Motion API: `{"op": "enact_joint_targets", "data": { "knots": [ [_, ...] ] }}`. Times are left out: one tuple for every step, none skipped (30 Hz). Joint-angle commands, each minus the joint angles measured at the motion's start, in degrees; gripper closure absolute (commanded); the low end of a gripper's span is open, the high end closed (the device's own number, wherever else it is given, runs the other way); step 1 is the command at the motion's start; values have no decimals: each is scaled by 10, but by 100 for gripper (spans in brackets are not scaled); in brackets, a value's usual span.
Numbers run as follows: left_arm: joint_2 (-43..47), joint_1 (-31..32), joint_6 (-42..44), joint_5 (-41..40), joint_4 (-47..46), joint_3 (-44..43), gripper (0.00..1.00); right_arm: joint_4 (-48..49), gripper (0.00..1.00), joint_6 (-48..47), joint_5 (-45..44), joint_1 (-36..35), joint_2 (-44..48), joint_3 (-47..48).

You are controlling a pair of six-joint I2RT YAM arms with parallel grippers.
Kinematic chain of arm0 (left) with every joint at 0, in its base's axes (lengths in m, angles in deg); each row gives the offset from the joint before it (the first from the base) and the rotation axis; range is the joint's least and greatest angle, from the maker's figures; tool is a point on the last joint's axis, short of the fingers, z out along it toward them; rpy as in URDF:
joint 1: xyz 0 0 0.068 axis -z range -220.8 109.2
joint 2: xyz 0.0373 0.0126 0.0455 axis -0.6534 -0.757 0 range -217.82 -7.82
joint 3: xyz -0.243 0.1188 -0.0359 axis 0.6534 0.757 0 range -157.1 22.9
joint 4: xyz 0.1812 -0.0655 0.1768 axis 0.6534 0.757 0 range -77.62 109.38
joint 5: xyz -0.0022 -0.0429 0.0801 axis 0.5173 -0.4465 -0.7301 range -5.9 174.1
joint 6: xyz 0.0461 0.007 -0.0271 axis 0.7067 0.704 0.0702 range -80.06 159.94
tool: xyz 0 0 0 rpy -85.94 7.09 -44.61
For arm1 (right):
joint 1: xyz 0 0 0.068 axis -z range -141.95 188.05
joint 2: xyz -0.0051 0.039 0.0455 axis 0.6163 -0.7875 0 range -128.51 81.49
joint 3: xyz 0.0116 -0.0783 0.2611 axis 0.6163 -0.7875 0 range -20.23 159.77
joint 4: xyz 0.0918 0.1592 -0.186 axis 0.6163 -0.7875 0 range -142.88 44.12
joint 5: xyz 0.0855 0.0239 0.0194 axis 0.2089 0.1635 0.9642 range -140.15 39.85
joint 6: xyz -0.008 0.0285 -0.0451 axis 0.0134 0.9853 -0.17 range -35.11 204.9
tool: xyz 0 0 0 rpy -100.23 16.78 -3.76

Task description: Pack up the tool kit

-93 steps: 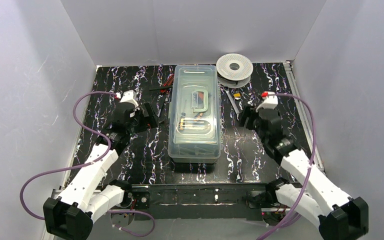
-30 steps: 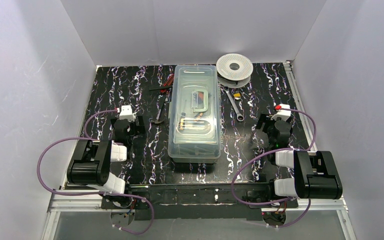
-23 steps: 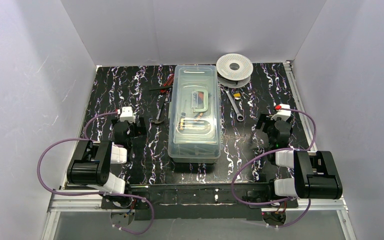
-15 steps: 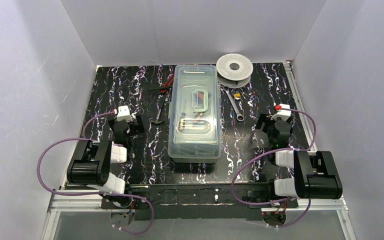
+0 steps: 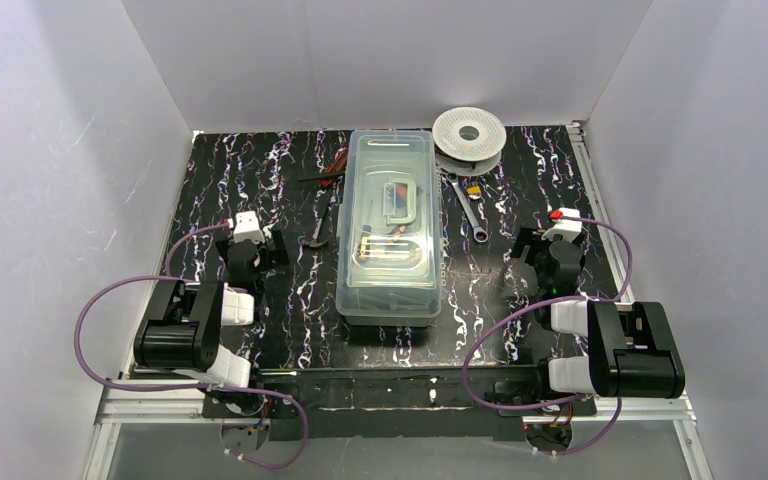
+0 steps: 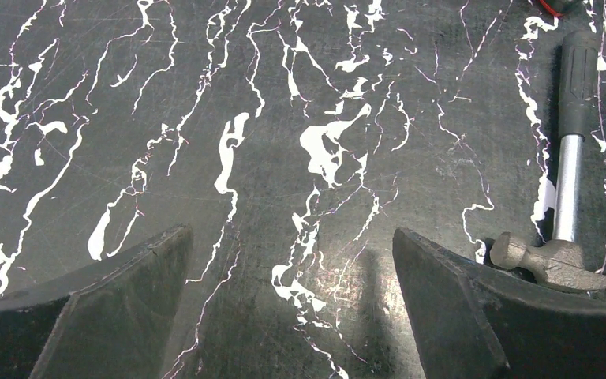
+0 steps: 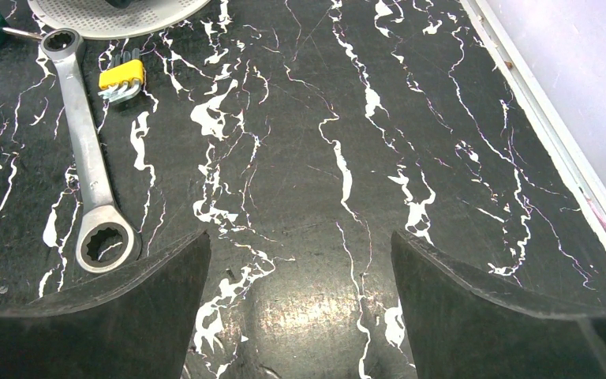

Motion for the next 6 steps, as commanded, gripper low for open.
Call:
{"op": "enact_joint_targets", "data": {
  "knots": [
    [5,3,0,-9,0,-13,2,24,8,3,3,1,5,15],
    [5,2,0,-9,4,-15,2,24,8,3,3,1,5,15],
    [5,3,-1,-8,5,-16,2,24,8,3,3,1,5,15],
    [5,3,-1,-8,6,-16,2,24,8,3,3,1,5,15],
    [5,2,-1,-8,6,-16,2,24,8,3,3,1,5,15],
    [5,3,0,-8,5,-16,2,24,8,3,2,1,5,15]
  ]
}}
